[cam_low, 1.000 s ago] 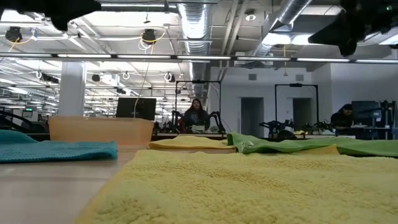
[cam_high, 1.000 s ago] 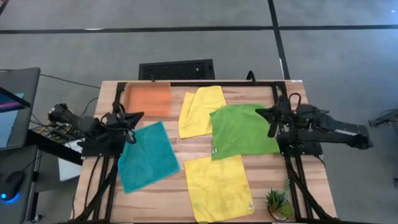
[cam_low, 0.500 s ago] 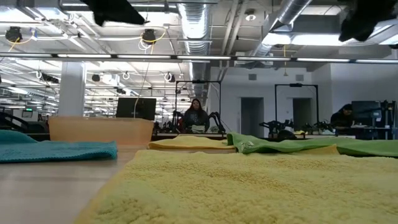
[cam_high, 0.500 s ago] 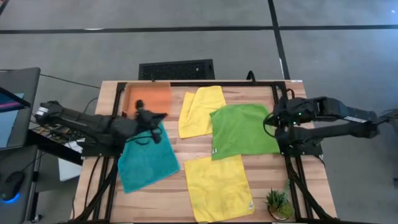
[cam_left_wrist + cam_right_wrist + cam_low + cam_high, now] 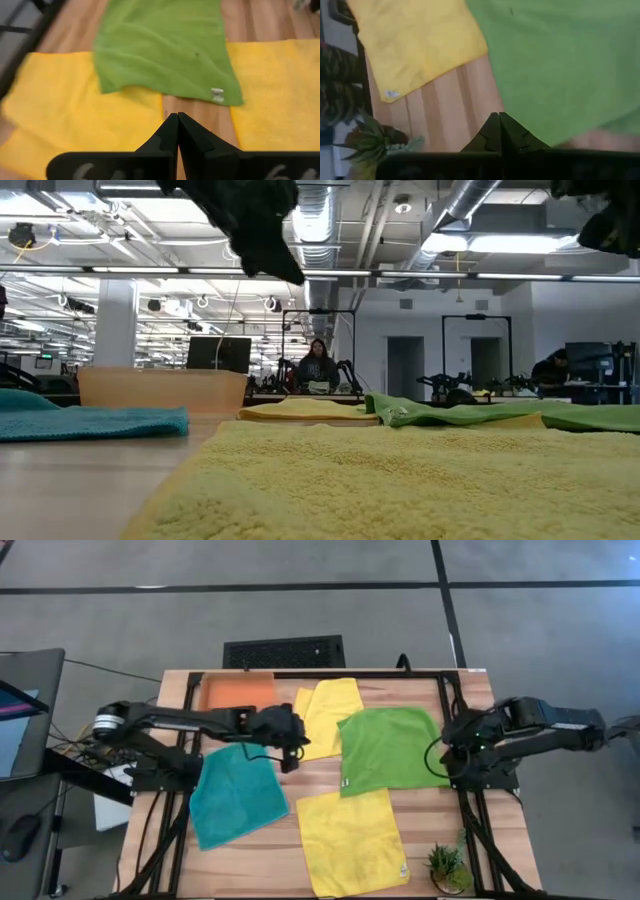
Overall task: Fold microfiber towels
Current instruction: Fold the green microfiber towel
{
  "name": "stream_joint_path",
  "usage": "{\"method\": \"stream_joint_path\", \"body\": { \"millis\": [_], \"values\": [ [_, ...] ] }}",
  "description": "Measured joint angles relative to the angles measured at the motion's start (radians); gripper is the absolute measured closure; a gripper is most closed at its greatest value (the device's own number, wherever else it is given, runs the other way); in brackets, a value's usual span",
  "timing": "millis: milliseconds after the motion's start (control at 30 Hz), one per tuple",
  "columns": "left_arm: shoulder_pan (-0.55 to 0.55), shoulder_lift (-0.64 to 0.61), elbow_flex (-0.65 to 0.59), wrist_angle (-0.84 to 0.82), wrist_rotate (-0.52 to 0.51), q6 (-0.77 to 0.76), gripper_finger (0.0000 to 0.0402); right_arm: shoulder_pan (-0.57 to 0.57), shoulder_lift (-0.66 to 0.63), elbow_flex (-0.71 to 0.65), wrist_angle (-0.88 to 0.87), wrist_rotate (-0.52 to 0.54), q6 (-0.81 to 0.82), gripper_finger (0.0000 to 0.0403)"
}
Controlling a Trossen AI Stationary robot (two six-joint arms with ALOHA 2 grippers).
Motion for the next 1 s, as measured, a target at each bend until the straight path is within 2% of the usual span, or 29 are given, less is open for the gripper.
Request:
{"method": "stream_joint_path", "body": {
  "millis": [100, 267, 567, 767, 1000],
  "values": [
    [-0.007, 0.066, 0.049, 0.002, 0.044, 0.032, 0.0401, 0.022, 0.028, 0.000, -0.027, 0.001, 0.107, 0.0397],
    [-0.023, 0.144, 0.112, 0.004, 0.038, 0.040, 0.0401, 0.062, 0.081, 0.000, -0.032, 0.000, 0.118, 0.0394],
    [-0.024, 0.160, 0.154, -0.011, 0.066, 0.024, 0.0401, 0.085, 0.152, 0.000, -0.033, 0.001, 0.118, 0.0348],
    [-0.024, 0.159, 0.165, -0.024, 0.066, 0.025, 0.0401, 0.085, 0.207, 0.000, -0.048, 0.001, 0.119, 0.0303],
    [-0.024, 0.159, 0.165, -0.030, 0.066, 0.026, 0.0401, 0.085, 0.306, -0.007, -0.049, 0.005, 0.138, 0.0218]
  ]
}}
